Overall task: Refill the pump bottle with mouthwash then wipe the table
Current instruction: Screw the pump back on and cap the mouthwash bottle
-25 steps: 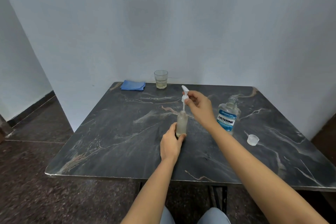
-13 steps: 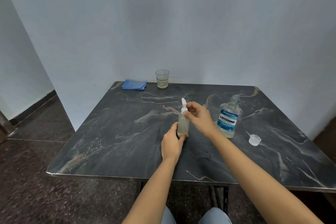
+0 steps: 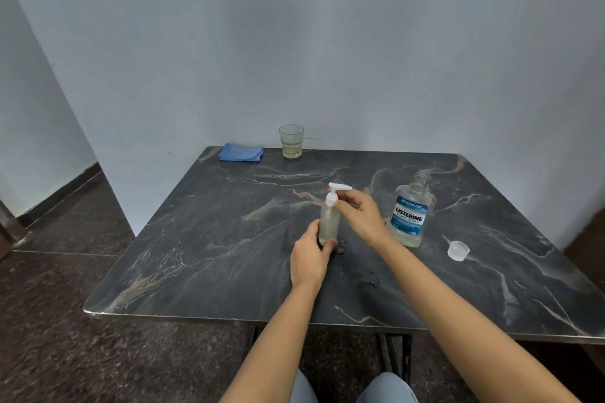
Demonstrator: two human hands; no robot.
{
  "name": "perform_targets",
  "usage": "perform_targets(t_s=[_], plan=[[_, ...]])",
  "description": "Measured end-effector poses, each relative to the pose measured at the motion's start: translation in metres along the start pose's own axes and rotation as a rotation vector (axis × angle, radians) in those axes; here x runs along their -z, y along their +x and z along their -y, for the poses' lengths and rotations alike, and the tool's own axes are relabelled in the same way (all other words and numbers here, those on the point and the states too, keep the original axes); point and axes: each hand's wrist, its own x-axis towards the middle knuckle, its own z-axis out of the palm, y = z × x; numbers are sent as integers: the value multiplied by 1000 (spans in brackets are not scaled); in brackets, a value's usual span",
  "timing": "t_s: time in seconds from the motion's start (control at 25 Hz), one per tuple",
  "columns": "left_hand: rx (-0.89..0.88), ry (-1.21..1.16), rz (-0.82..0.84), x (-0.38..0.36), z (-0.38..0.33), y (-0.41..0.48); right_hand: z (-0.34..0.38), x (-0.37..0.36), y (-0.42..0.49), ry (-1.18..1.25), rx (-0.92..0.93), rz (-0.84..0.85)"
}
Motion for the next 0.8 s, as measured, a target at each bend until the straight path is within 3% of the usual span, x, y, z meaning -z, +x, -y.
perform_targets(t_s=[0.6, 0.8], plan=[[-7, -2, -2, -1, 1, 0, -2, 6, 4, 3, -10, 26], [-1, -5, -7, -1, 1, 1, -4, 7, 9, -46, -31, 138]])
